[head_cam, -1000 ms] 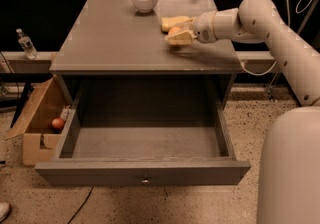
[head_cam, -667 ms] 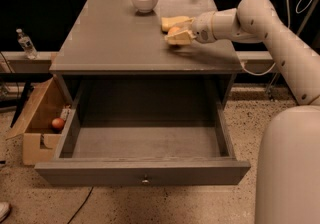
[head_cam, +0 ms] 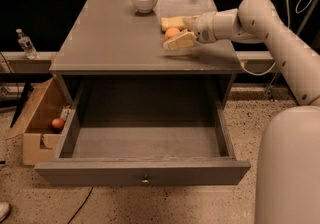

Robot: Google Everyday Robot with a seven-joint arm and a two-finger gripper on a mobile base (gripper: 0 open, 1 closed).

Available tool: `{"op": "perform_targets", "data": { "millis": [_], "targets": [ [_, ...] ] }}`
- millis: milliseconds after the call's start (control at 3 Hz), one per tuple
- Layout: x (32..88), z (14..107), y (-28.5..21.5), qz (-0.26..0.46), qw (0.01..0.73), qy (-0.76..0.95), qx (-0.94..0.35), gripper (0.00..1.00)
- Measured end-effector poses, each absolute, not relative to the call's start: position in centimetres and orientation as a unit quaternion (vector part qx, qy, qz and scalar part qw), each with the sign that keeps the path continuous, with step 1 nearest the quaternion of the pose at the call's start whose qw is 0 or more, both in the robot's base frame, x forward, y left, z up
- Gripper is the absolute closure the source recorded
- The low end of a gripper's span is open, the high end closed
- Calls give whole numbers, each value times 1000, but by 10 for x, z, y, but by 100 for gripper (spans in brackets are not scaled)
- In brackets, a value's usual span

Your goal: Pick orange from top drawer and place on counter

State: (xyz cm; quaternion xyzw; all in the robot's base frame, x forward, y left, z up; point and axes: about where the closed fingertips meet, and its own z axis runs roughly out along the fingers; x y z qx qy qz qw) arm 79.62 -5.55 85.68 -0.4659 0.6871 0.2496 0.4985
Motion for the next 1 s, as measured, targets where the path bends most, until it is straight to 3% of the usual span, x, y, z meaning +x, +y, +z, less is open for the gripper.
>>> {"op": "perform_targets", "data": {
  "millis": [1000],
  "targets": [
    [732, 904, -145, 220, 491, 694, -478, 0]
  ]
}}
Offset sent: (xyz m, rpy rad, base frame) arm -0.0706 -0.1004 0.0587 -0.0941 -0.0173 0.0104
